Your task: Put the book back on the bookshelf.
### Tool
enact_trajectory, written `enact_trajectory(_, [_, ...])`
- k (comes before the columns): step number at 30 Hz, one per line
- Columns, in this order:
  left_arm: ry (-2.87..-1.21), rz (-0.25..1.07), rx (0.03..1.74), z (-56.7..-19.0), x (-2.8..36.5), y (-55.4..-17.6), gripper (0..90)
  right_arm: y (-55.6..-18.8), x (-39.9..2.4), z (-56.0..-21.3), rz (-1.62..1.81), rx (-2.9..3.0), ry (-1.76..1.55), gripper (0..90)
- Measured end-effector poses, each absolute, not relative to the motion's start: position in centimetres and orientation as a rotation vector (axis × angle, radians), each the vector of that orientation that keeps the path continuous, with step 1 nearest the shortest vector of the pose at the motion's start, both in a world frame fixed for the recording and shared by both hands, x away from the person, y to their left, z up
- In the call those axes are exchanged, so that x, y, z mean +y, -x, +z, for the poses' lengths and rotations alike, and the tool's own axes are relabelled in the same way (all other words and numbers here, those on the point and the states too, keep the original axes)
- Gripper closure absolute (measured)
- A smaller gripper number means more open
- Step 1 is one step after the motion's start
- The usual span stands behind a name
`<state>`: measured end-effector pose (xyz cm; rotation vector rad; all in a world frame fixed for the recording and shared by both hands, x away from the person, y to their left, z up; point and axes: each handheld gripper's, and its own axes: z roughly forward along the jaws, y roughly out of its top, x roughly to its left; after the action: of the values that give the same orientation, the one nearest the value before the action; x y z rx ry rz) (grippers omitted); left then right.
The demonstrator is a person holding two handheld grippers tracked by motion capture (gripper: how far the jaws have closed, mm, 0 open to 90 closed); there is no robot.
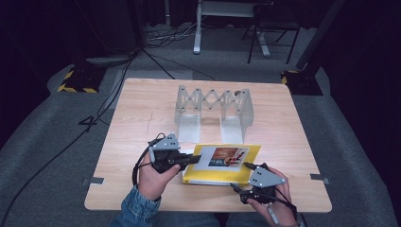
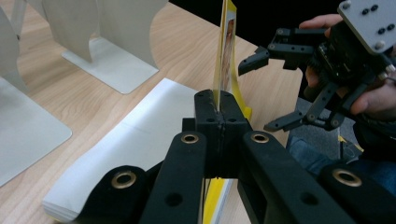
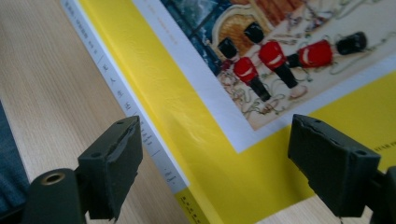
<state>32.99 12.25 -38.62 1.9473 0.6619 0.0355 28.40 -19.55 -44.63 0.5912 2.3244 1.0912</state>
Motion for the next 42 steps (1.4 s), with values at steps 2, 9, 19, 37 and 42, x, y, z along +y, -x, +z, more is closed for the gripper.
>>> enact_trajectory(2, [-1.942, 0.041, 0.656, -38.3, 12.3, -33.2, 89.5, -28.3, -19.1, -44.6, 1.089, 2.321, -0.579, 18.6])
enact_trajectory(9, [-1.910, -0.014, 0.649, -38.1, 11.9, -34.0, 89.4, -28.3, -17.7, -45.1, 1.074, 2.314, -0.551, 18.5])
enact_trajectory(19, [-1.898, -0.044, 0.650, -38.3, 11.5, -35.1, 89.4, -28.7, -16.3, -45.9, 1.009, 2.326, -0.479, 19.1])
enact_trajectory(37, [-1.902, -0.096, 0.702, -39.1, 11.3, -35.8, 89.3, -30.1, -15.2, -48.4, 0.794, 2.214, -0.363, 19.7])
enact_trajectory(42, [-1.884, -0.108, 0.736, -39.4, 11.8, -36.2, 89.3, -30.2, -15.0, -48.5, 0.795, 2.162, -0.315, 20.4])
